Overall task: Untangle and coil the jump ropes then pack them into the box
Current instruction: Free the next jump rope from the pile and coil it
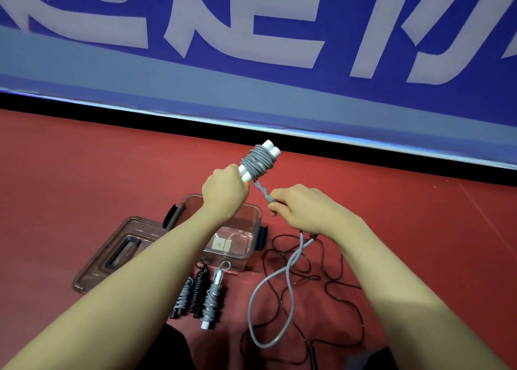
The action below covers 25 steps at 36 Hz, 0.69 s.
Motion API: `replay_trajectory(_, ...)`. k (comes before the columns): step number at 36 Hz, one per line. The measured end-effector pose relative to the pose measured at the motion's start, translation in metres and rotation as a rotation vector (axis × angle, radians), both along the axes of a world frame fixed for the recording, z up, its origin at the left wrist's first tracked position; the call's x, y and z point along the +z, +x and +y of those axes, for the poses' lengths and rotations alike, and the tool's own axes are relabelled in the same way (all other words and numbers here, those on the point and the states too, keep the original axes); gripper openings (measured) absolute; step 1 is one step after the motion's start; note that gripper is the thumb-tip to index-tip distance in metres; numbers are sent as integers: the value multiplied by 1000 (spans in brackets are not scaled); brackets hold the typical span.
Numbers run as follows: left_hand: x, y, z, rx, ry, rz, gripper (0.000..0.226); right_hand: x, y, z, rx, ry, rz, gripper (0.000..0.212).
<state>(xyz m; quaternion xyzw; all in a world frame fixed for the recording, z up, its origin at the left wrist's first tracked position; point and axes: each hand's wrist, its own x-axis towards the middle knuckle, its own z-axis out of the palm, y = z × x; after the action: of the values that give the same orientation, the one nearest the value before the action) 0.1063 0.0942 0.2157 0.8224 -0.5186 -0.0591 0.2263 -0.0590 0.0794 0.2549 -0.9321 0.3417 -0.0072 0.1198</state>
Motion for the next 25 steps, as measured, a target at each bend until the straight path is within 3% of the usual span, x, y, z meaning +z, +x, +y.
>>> replay_trajectory(6,-1,-3,6,-57,162,-238,18,7,-1,7,67,-72,63,16)
replay_trajectory(12,-2,-8,8,-193,286,-469,22,4,1,4,72,-559,155,6)
replay_trajectory(15,-1,-13,8,-280,293,-537,20,-3,-1,0,-76,-636,47,22)
replay_trajectory(18,3,-18,7,-353,264,-604,15,-7,0,0,-180,-648,-18,24)
replay_trajectory(22,6,-18,7,-397,269,-663,12,-9,2,2,-367,-546,-155,42)
replay_trajectory(25,4,-17,9,-407,279,-669,7,-11,3,3,-476,-405,-227,29)
